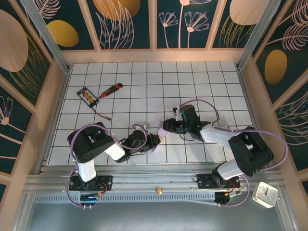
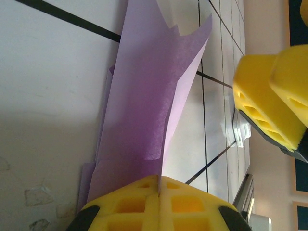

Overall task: Fold a paper plane with a square sheet of paper (pick it up from the middle)
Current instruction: Perform the fifth fold on the wing at the bottom-center of the table.

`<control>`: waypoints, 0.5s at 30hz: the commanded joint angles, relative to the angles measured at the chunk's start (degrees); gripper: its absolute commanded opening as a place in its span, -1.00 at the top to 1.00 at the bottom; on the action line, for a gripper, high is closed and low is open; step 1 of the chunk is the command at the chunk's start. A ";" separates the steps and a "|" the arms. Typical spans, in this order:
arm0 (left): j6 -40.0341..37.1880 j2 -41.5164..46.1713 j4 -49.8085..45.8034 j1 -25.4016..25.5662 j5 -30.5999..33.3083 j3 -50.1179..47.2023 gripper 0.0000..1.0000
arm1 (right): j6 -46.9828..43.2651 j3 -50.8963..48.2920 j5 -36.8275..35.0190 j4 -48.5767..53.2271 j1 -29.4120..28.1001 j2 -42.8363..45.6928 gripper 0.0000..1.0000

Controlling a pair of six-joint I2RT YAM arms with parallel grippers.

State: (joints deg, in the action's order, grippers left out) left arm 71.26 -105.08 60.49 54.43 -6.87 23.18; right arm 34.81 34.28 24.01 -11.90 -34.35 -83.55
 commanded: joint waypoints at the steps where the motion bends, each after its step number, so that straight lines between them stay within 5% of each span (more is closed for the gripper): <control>1: 0.87 -0.92 2.21 -0.51 -1.02 -0.51 1.00 | -1.55 2.12 0.60 -1.38 -0.57 -1.56 0.40; 15: 1.95 -1.09 1.95 -0.93 -1.17 -1.00 1.00 | -2.03 3.16 2.96 -2.90 -1.69 -6.32 0.44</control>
State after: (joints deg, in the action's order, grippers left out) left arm 72.12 -105.16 60.73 53.98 -7.53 23.00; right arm 34.33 35.77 25.65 -12.73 -35.48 -88.64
